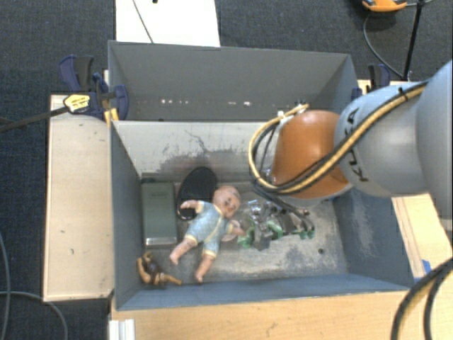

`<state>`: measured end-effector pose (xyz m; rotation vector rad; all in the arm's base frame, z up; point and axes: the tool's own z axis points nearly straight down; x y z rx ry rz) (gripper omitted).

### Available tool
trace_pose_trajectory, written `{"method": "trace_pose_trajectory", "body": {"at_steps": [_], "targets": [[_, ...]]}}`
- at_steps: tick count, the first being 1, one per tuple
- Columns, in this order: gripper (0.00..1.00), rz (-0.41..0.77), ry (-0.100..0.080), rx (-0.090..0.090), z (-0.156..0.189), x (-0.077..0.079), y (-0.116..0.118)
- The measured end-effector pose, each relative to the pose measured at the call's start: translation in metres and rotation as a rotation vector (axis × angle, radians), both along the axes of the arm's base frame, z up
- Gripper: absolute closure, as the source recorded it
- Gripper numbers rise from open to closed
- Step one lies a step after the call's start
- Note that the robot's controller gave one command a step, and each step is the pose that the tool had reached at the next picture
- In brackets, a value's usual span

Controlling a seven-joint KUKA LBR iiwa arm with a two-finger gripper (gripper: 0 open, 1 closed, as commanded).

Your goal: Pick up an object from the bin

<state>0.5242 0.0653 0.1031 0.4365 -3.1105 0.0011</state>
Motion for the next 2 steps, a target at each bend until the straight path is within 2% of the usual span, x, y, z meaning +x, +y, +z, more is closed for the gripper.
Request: {"method": "trace_pose_trajectory", "body": {"at_steps": [2], "targets": [[1.00,0.000,0.000,0.001,0.0101,-0.0004,0.0001]]}}
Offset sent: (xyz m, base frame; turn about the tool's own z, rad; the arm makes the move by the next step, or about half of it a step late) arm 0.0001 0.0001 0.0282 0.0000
